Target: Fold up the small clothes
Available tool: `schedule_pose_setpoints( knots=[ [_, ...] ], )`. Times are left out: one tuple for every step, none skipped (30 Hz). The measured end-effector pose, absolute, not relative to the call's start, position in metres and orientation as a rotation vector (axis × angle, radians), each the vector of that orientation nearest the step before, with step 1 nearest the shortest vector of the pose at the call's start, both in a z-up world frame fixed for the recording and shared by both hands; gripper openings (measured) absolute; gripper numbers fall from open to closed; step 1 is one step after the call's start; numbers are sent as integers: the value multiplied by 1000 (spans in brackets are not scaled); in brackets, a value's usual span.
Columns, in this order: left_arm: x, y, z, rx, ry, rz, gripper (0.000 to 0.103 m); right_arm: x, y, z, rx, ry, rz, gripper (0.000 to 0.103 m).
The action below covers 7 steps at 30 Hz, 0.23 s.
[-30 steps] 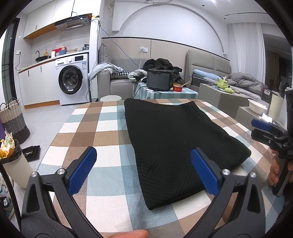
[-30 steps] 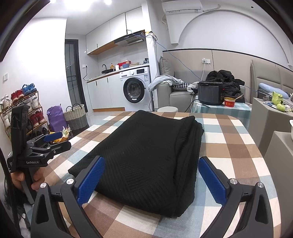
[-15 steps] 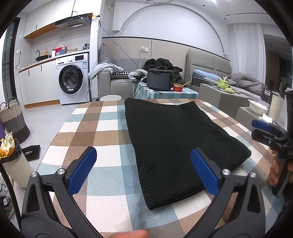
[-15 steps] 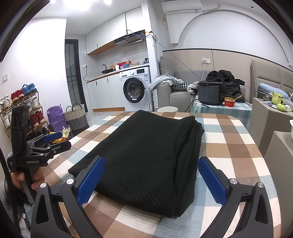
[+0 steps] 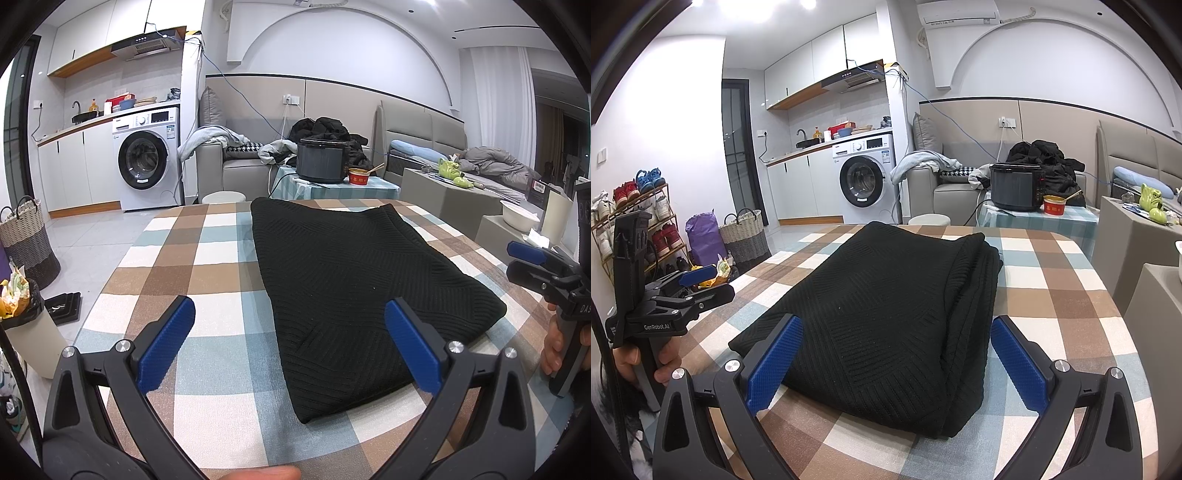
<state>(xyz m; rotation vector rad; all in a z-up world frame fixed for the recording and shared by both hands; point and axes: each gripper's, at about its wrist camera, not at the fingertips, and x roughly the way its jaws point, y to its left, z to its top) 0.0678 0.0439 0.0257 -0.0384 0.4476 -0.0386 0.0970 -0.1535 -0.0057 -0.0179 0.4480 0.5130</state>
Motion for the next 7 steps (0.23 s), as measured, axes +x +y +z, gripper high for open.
schedule_pose_setpoints(
  knots=[
    [68, 44, 25, -39, 446, -39, 102, 97, -153, -6, -18, 448, 513, 103],
    [67, 44, 25, -39, 446, -39, 102, 97, -153, -6, -18, 448, 513, 103],
    [67, 43, 25, -40, 445, -42, 102, 97, -153, -7, -18, 449, 514, 103],
    [67, 42, 24, -40, 444, -44, 102, 97, -153, -7, -18, 449, 513, 103],
    [66, 42, 24, -39, 444, -44, 102, 97, -153, -6, -18, 449, 512, 103],
    [66, 42, 24, -39, 444, -44, 102, 97, -153, -6, -18, 448, 513, 103],
    [66, 41, 23, -38, 445, -44, 102, 97, -153, -6, -18, 448, 513, 103]
  ],
)
